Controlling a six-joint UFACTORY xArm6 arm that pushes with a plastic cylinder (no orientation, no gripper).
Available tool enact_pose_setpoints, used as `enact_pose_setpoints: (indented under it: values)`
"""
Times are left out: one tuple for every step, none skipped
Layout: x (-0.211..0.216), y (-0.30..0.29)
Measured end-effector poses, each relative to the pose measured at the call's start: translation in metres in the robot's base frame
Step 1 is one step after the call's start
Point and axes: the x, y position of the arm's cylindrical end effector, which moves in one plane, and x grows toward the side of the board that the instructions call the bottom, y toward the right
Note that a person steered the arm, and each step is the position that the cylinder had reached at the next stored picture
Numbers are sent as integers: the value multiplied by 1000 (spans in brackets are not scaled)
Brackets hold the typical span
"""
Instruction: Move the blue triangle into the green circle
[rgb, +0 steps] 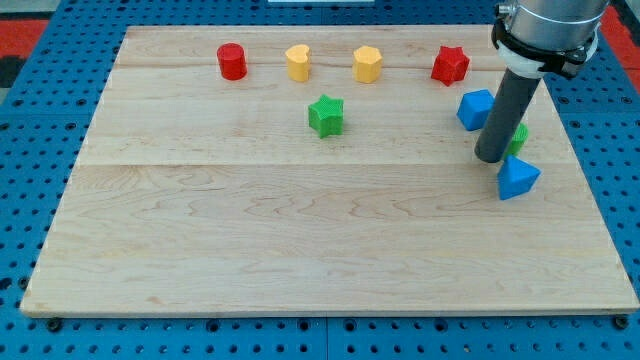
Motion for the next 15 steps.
enact_pose_setpoints:
  values:
    - [0, 35]
    - [0, 36]
    - [7, 41]
    - [28, 62]
    - [30, 89]
    - [14, 135]
    - [-21, 122]
    - [-33, 93]
    - [-31, 51]
    - [-18, 43]
    - [-4, 45]
    - [12, 117]
    - [63, 146]
    - [110, 85]
    - [76, 67]
